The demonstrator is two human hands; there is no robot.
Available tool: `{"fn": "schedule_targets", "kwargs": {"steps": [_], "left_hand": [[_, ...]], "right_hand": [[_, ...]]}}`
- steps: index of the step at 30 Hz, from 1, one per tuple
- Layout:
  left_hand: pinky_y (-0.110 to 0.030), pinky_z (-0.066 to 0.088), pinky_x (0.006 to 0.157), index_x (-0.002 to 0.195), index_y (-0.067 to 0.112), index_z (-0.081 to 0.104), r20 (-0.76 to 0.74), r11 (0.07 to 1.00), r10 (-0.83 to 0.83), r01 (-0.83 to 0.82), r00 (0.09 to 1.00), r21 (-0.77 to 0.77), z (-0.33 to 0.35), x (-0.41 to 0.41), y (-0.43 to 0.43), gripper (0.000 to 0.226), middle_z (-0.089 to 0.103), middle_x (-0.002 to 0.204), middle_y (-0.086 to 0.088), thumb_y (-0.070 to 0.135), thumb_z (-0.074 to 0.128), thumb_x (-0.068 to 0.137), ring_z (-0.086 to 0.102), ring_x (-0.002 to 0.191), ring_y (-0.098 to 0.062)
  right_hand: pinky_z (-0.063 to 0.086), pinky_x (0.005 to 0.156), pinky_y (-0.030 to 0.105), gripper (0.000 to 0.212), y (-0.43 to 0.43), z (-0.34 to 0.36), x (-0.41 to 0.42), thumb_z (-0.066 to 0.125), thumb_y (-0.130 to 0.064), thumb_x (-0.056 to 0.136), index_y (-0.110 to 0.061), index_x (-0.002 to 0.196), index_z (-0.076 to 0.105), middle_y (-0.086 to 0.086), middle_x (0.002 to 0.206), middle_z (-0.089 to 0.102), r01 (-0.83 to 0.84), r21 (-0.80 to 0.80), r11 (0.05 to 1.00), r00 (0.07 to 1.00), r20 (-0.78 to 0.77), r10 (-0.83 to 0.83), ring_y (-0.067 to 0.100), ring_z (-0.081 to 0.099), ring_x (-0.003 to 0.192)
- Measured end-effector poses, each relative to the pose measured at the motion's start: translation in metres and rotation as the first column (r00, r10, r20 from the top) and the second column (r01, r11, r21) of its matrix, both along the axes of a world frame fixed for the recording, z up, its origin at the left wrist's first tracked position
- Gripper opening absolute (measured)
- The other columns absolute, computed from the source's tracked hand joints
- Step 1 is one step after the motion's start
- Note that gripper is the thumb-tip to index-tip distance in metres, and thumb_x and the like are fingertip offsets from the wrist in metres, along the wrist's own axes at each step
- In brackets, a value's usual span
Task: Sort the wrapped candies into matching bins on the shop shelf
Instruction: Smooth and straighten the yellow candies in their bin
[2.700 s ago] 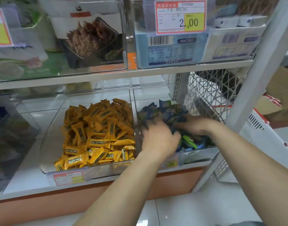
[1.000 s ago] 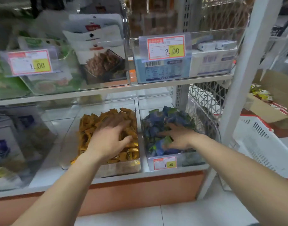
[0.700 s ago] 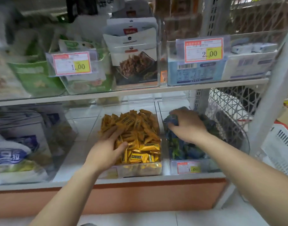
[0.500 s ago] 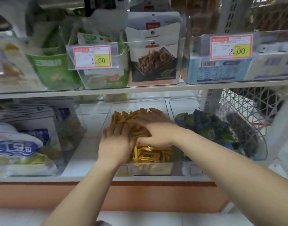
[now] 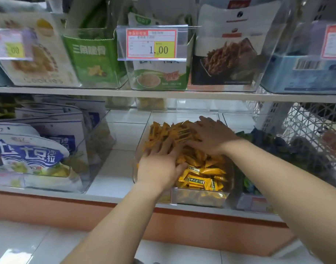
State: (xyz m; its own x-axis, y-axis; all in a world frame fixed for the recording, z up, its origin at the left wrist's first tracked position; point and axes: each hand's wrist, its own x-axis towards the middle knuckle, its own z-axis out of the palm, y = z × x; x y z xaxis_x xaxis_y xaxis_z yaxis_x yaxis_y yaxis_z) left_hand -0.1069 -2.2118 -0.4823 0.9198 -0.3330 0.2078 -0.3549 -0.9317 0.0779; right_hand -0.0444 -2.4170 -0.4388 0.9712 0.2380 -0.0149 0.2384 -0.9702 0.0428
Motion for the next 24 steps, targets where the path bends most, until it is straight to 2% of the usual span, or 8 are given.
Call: {"fn": "schedule_targets", "kwargs": {"steps": [5, 8, 11, 13, 15, 17, 20, 24], "left_hand": [[-0.039, 0.023, 0.114, 0.138, 0.026, 0.052, 0.05, 0.989, 0.15, -0.149, 0.987, -0.027, -0.003, 0.002, 0.006, 0.055, 0.014, 0.166, -0.002, 0.058, 0.037, 0.096, 0.028, 0.145, -0.026], [-0.04, 0.033, 0.109, 0.133, 0.022, 0.055, -0.032, 0.984, 0.143, -0.146, 0.989, -0.106, 0.002, 0.004, 0.002, 0.052, 0.02, 0.164, -0.002, 0.054, 0.043, 0.094, 0.029, 0.144, -0.029], [-0.04, 0.044, 0.101, 0.13, 0.029, 0.057, 0.054, 0.939, 0.131, -0.107, 0.99, -0.327, 0.01, 0.004, 0.003, 0.048, 0.038, 0.154, 0.002, 0.051, 0.047, 0.088, 0.033, 0.141, -0.027], [-0.043, 0.035, 0.111, 0.142, 0.038, 0.044, 0.073, 0.957, 0.043, -0.021, 0.996, -0.289, 0.009, 0.005, 0.005, 0.059, 0.03, 0.159, 0.006, 0.057, 0.044, 0.086, 0.022, 0.148, -0.023], [-0.045, 0.015, 0.122, 0.154, 0.045, 0.016, -0.051, 0.99, -0.069, 0.062, 0.996, -0.126, 0.004, 0.007, 0.003, 0.075, 0.006, 0.166, 0.01, 0.069, 0.038, 0.086, 0.004, 0.153, -0.019], [-0.043, 0.007, 0.123, 0.154, 0.046, 0.003, -0.096, 0.996, -0.079, 0.075, 0.992, -0.039, -0.001, 0.009, 0.001, 0.082, -0.001, 0.166, 0.013, 0.075, 0.036, 0.084, 0.0, 0.153, -0.017], [-0.04, 0.017, 0.119, 0.153, 0.044, 0.017, 0.02, 0.998, -0.024, 0.025, 1.0, -0.062, -0.002, 0.008, 0.001, 0.08, 0.02, 0.163, 0.012, 0.075, 0.041, 0.084, 0.016, 0.151, -0.017], [-0.04, 0.032, 0.111, 0.145, 0.038, 0.042, 0.108, 0.994, 0.026, -0.015, 0.994, -0.107, 0.003, 0.005, 0.004, 0.071, 0.044, 0.15, 0.007, 0.07, 0.05, 0.082, 0.035, 0.14, -0.02]], "right_hand": [[0.022, 0.121, 0.05, 0.097, 0.022, -0.004, 0.002, 0.03, -0.085, 0.084, -0.034, 0.159, -0.002, 0.001, 0.169, 0.003, 0.016, 0.054, 0.998, 0.974, -0.227, -0.003, 0.03, 0.011, 0.154], [0.017, 0.122, 0.05, 0.091, 0.02, 0.003, -0.017, 0.031, -0.08, 0.086, -0.033, 0.159, 0.005, -0.001, 0.168, 0.005, -0.067, 0.054, 0.996, 0.99, -0.119, 0.073, 0.028, 0.007, 0.154], [0.02, 0.121, 0.045, 0.088, 0.0, 0.009, -0.048, 0.023, -0.082, 0.081, -0.038, 0.156, 0.013, -0.002, 0.165, 0.017, -0.133, 0.061, 0.989, 0.991, -0.021, 0.134, 0.025, 0.019, 0.151], [0.014, 0.123, 0.045, 0.094, -0.012, 0.006, -0.065, 0.019, -0.088, 0.076, -0.038, 0.156, 0.011, -0.001, 0.166, 0.013, -0.142, -0.029, 0.989, 0.987, -0.085, 0.139, 0.026, 0.018, 0.152], [0.006, 0.125, 0.045, 0.101, -0.018, 0.0, -0.069, 0.019, -0.09, 0.076, -0.033, 0.158, 0.002, 0.004, 0.168, 0.002, -0.155, -0.149, 0.977, 0.982, -0.136, 0.135, 0.026, 0.01, 0.154], [0.003, 0.125, 0.047, 0.102, -0.017, 0.0, -0.062, 0.023, -0.09, 0.079, -0.031, 0.158, -0.002, 0.006, 0.168, -0.003, -0.158, -0.207, 0.966, 0.98, -0.152, 0.128, 0.027, 0.009, 0.154], [0.002, 0.124, 0.052, 0.096, -0.011, 0.007, -0.046, 0.029, -0.085, 0.084, -0.032, 0.159, 0.0, 0.004, 0.168, -0.002, -0.138, -0.226, 0.964, 0.977, -0.194, 0.094, 0.026, 0.009, 0.154], [0.009, 0.123, 0.054, 0.088, -0.006, 0.017, -0.037, 0.037, -0.083, 0.083, -0.036, 0.156, 0.021, -0.001, 0.165, 0.019, -0.116, -0.183, 0.976, 0.98, -0.184, 0.082, 0.027, 0.021, 0.15]]}}
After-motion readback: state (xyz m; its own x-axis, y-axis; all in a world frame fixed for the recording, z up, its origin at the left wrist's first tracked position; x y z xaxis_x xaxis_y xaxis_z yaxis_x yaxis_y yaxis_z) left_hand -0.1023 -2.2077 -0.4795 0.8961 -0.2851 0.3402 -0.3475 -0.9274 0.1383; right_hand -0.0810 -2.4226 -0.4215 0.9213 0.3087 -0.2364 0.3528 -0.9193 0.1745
